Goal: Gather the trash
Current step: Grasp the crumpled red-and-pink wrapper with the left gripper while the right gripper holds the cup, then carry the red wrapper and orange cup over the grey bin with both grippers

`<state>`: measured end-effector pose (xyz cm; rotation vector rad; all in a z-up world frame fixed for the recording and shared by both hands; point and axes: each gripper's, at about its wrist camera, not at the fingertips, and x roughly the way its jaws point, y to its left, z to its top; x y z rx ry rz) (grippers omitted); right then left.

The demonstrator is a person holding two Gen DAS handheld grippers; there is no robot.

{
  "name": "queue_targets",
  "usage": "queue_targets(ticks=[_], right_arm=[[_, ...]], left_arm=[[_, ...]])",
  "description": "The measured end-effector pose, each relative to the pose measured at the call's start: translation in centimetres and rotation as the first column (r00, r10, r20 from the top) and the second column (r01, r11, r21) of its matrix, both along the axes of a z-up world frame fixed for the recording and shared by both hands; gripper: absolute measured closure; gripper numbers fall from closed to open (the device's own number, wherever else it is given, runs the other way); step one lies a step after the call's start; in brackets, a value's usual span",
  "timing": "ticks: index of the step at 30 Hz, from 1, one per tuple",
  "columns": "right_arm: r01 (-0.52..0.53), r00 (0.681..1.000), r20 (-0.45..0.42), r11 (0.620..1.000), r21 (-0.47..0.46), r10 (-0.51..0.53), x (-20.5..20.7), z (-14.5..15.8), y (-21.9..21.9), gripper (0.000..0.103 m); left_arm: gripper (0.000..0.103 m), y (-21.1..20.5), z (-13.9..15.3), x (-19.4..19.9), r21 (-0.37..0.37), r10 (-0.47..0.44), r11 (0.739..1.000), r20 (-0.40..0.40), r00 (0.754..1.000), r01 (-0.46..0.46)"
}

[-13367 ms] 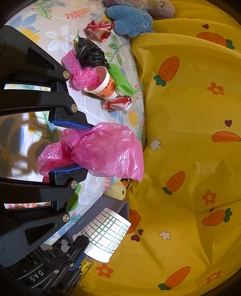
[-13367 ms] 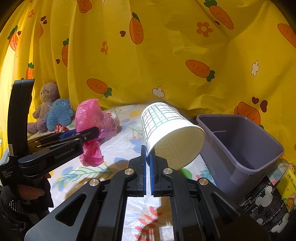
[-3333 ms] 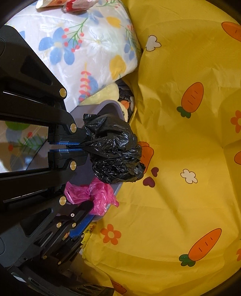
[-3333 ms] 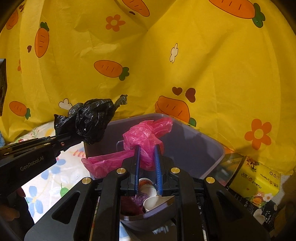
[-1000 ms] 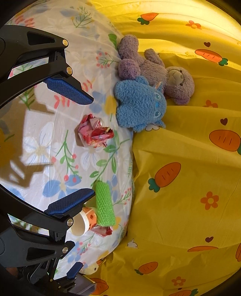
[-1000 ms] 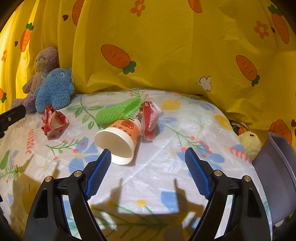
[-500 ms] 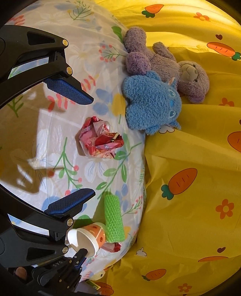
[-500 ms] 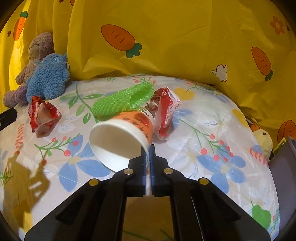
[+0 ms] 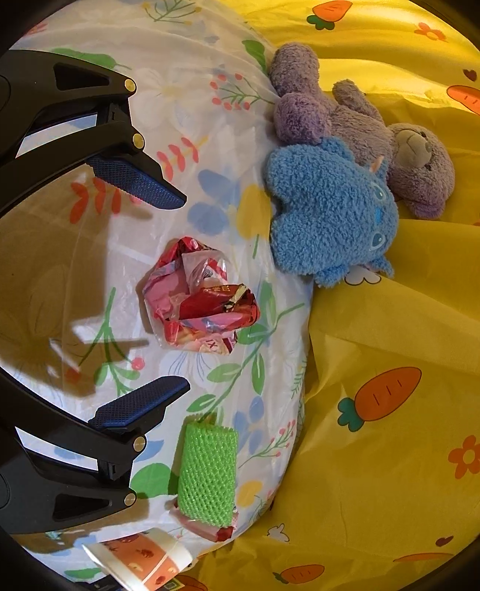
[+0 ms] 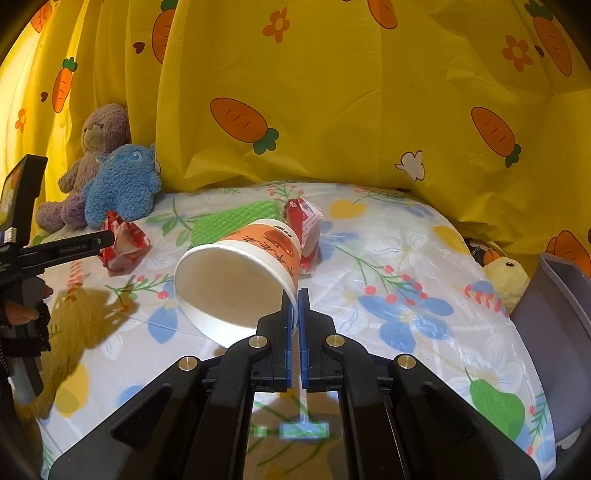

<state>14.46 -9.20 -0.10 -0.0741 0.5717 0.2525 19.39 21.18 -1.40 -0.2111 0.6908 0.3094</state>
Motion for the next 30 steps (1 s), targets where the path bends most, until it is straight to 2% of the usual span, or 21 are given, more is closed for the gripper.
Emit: queue_targets(ticks=[1,4,8,9,12,15,19,26,30], right_arm=[[0.008,1.0,-0.001,1.0,0.003,-0.008,-0.2,0.0,-0.4,0.099],[0.019,1.0,-0.006,1.0,0.017,-0.018,-0.6,-0.2,-1.2,0.099],[0.023,1.0,-0.006,0.999,0.023,-0.023,-1.0,-0.3,-1.7,0.099],[0.023,1.0,-0.007,0.999,0.023,-0.023,-1.1,-0.4,-1.8,0.099],[0.02,1.0,-0.005,0.999,0.03,-0.02,-1.4,-0.3,-2.0,0.099],[0.022,1.0,-0.003,0.999,0.04,-0.022,-1.8,-0.2,-2.3,0.099],[0.023,1.0,0.001,0.998,0.053,-0.023,-2.4,0.0,-2.8,0.099],[0.02,0.999,0.029,0.997,0.073,-0.022,-4.3,0.9,-3.7,0.099],[0.025,0.999,0.042,0.996,0.082,-0.028,-5.5,1.3,-4.6,0.099]], left_arm=[[0.013,0.2,-0.3,0.3,-0.009,0.001,1.0,-0.002,1.0,-0.001],[0.022,0.7,-1.2,1.2,-0.039,-0.005,0.999,-0.02,1.0,0.004],[0.047,1.0,-2.1,2.0,-0.086,-0.037,0.996,-0.058,0.998,0.032],[0.06,1.1,-2.3,2.0,-0.101,-0.044,0.994,-0.059,0.997,0.038],[0.074,1.3,-2.4,1.8,-0.119,-0.055,0.992,-0.058,0.997,0.047],[0.079,1.1,-2.2,1.2,-0.118,-0.058,0.992,-0.041,0.997,0.053],[0.08,0.1,-0.7,-0.7,-0.099,-0.06,0.993,0.021,0.998,0.061],[0.08,-5.4,2.5,-5.5,-0.015,-0.137,0.99,0.125,0.983,0.14],[0.08,-8.7,3.1,-7.7,-0.003,-0.184,0.982,0.165,0.969,0.187]])
